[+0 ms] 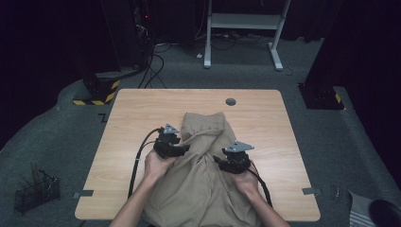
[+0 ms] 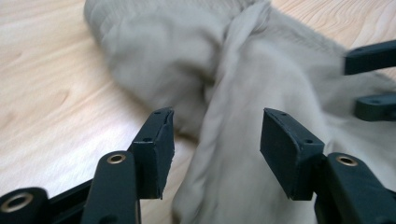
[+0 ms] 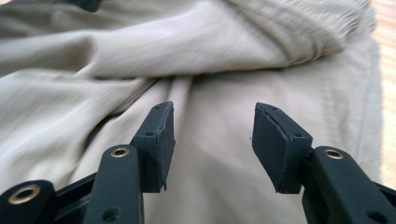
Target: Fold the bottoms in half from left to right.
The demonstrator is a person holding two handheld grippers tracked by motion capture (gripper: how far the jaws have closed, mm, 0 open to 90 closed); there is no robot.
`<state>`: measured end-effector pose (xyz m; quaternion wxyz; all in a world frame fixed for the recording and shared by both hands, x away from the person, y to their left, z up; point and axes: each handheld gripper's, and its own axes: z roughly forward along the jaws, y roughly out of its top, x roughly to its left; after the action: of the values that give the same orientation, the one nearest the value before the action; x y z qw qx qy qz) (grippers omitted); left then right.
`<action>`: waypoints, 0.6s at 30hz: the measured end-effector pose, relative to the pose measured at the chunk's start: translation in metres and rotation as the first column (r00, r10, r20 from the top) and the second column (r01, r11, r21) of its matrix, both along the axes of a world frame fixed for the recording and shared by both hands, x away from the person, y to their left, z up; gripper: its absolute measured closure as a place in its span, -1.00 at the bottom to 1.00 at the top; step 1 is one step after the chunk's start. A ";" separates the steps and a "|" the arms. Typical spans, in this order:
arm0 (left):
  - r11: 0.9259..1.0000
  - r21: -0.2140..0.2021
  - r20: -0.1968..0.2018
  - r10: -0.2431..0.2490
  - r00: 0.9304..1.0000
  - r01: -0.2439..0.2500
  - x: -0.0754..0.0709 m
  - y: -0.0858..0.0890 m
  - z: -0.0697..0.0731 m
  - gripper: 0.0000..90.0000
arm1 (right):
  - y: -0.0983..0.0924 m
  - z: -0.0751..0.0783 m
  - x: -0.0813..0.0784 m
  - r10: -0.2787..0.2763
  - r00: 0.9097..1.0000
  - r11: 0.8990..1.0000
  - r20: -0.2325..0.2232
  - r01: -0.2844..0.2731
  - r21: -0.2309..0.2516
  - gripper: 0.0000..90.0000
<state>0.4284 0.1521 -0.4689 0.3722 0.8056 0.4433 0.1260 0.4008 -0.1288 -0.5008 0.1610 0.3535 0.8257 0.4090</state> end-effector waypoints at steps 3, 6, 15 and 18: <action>1.000 -0.011 -0.037 -0.009 0.999 0.009 0.000 0.004 -0.007 0.10 | 0.004 -0.004 -0.006 0.031 0.999 1.000 -0.013 -0.031 -0.005 0.08; 1.000 -0.009 -0.049 -0.024 0.998 0.024 0.001 0.006 -0.012 0.44 | 0.013 -0.012 -0.005 0.039 0.999 0.998 -0.027 -0.040 -0.038 0.08; 0.997 -0.059 -0.051 -0.043 0.998 0.040 0.009 0.007 -0.005 0.96 | 0.032 -0.023 0.011 0.016 0.999 0.997 -0.031 -0.018 -0.081 0.11; 0.995 -0.088 -0.027 -0.038 0.999 0.035 0.012 0.008 0.009 0.96 | 0.045 -0.023 0.024 -0.011 1.000 0.996 -0.026 0.009 -0.084 0.11</action>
<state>0.4407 0.1597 -0.4602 0.4031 0.7981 0.4390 0.0879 0.4247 -0.0843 -0.5239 0.1668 0.3560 0.8425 0.3684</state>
